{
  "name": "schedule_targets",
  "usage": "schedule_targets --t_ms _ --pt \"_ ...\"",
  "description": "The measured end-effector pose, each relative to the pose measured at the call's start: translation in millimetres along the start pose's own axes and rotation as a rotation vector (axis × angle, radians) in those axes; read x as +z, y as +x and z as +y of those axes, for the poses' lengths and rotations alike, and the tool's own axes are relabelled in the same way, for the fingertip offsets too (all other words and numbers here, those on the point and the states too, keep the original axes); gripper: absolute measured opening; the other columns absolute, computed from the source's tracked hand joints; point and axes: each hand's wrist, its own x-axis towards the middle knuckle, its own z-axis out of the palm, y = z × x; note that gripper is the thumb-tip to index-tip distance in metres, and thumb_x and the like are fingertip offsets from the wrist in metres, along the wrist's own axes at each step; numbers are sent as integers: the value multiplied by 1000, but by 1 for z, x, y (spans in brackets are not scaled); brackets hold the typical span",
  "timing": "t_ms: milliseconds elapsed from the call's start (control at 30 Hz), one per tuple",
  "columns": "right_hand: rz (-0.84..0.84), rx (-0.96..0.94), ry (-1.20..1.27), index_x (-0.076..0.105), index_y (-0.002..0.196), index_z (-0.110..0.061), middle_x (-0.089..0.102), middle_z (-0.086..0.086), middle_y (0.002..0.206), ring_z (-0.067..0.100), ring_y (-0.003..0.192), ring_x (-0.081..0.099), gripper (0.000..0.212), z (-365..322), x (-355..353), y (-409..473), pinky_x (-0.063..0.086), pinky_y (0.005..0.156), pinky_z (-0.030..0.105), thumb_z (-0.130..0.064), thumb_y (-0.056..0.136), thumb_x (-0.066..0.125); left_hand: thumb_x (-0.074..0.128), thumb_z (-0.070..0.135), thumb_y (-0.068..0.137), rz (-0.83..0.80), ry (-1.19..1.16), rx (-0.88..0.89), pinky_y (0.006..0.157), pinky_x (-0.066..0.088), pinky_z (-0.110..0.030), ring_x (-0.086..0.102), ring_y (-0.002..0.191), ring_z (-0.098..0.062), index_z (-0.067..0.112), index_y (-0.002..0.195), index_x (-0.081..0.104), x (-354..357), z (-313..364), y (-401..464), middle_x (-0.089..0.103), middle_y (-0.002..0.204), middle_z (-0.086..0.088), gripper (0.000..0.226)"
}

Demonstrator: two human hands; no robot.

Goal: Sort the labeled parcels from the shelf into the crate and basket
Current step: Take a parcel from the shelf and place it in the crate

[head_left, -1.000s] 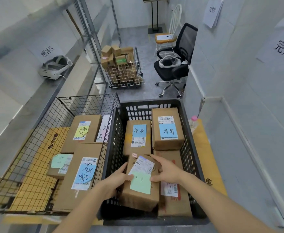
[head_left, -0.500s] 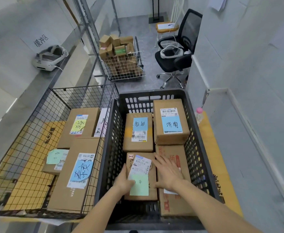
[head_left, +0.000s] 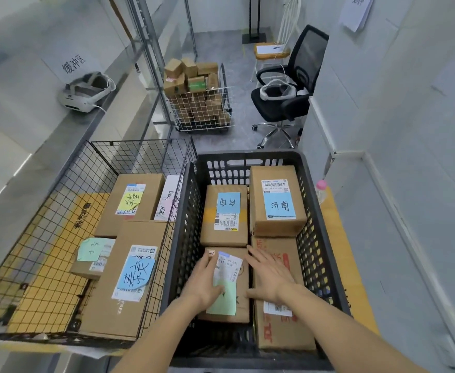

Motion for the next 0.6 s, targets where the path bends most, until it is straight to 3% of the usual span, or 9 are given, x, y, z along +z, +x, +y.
schedule_targets --t_ms 200,300,433,600 --pt "74 -78 -7 13 162 -28 9 -8 169 17 154 13 91 -30 -73 -16 12 124 36 -64 91 56 64 36 97 161 82 92 122 25 -36 8 155 -14 28 162 10 -69 43 -24 7 169 5 85" --pt "179 -123 -18 18 161 -32 12 -13 168 14 152 19 85 -53 -123 -23 20 122 36 -65 91 55 63 37 97 263 146 122 124 21 -36 10 156 -19 26 162 13 -115 62 -45 8 170 0 83" --pt "282 -215 -78 19 161 -32 13 -12 168 15 152 22 82 -87 -192 -42 25 120 37 -58 93 57 60 46 97 447 202 92 122 26 -38 21 153 -23 25 162 18 -181 78 -96 17 168 -3 80" --pt "325 -363 -163 11 161 -35 8 -10 169 17 154 17 91 -146 -256 -62 29 121 41 -74 89 50 51 64 95 647 284 -30 121 29 -42 19 154 -21 31 162 13 -240 73 -181 14 169 3 84"
